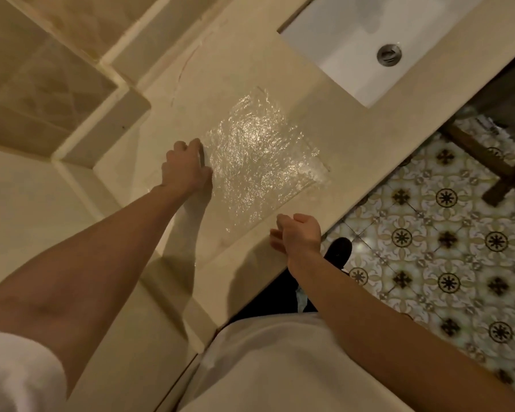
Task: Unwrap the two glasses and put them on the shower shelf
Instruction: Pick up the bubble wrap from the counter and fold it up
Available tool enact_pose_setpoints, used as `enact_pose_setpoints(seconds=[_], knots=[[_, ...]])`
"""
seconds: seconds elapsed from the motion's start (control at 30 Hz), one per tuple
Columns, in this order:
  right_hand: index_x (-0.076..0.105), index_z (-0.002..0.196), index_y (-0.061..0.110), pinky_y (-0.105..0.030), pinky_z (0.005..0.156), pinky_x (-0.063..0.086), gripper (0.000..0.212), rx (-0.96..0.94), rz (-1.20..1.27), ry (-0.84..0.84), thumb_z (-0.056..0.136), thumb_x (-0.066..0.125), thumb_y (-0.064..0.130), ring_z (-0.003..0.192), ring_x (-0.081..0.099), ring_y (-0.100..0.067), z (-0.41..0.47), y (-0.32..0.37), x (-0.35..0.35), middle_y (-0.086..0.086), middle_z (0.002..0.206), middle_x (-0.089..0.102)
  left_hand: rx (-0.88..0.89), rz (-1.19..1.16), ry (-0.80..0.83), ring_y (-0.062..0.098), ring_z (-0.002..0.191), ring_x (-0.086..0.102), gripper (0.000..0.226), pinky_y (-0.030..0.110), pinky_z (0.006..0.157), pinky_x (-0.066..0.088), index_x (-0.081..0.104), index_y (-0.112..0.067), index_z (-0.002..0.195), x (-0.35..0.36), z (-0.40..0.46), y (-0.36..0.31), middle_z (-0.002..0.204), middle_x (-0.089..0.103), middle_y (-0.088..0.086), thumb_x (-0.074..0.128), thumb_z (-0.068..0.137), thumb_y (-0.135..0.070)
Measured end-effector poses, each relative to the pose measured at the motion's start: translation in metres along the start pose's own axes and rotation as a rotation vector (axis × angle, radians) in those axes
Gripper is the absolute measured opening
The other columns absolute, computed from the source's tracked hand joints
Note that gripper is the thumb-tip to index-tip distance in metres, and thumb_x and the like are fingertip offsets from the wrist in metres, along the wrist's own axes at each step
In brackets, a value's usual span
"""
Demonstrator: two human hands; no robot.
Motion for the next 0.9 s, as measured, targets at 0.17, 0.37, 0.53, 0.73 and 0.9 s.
enact_pose_setpoints(seconds=[0.17,0.37,0.53,0.73,0.9], knots=[[0.053,0.132,0.008,-0.024,0.051,0.056,0.039,-0.002,-0.044,-0.023,0.096,0.066,0.014,0.076,0.071,-0.017,-0.005,-0.006,0.007,-0.013,0.117,0.063,-0.035,0.050,-0.018,0.042,0.124,0.047,0.060,0.051,0.099,0.041,0.043,-0.018,0.141,0.001,0.009,0.006,0.135,0.050,0.018,0.072,0.091,-0.036],[0.057,0.128,0.008,-0.024,0.050,0.052,0.036,-0.026,-0.121,0.069,0.095,0.070,0.020,0.071,0.072,-0.013,-0.004,0.008,0.021,-0.013,0.118,0.066,-0.097,0.019,0.045,0.035,0.121,0.044,0.056,0.043,0.095,0.036,0.056,-0.019,0.120,0.003,0.022,0.012,0.123,0.052,0.012,0.081,0.079,-0.048],[0.066,0.112,0.014,-0.025,0.048,0.047,0.016,-0.161,-0.204,-0.018,0.096,0.063,0.017,0.057,0.068,-0.010,0.000,0.018,0.005,-0.006,0.104,0.068,-0.044,-0.040,0.032,0.037,0.117,0.046,0.024,0.041,0.091,0.038,0.068,-0.018,0.108,0.007,0.020,0.013,0.118,0.055,0.012,0.071,0.090,-0.034],[0.071,0.111,0.011,-0.033,0.063,0.062,0.017,-0.257,-0.148,-0.125,0.097,0.062,0.012,0.052,0.061,-0.007,0.006,0.053,-0.047,-0.009,0.095,0.069,0.050,-0.471,-0.087,0.009,0.078,0.062,0.012,0.022,0.077,0.046,0.077,-0.013,0.100,-0.005,-0.001,-0.020,0.089,0.073,0.000,0.071,0.090,-0.015],[0.061,0.109,0.019,-0.021,0.054,0.052,0.021,-0.404,-0.094,-0.248,0.091,0.071,0.014,0.056,0.069,-0.005,0.004,0.103,-0.125,-0.003,0.085,0.072,0.151,-0.793,-0.033,-0.003,0.052,0.058,0.034,0.007,0.052,0.042,0.069,-0.022,0.115,-0.008,-0.028,-0.091,0.063,0.063,-0.011,0.080,0.084,-0.014]])
Point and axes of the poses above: each hand's wrist, its own z-axis towards the middle knuckle, its own x-axis out of the palm, y = z × x, the point moved 2 cm from there along z, towards the middle knuckle
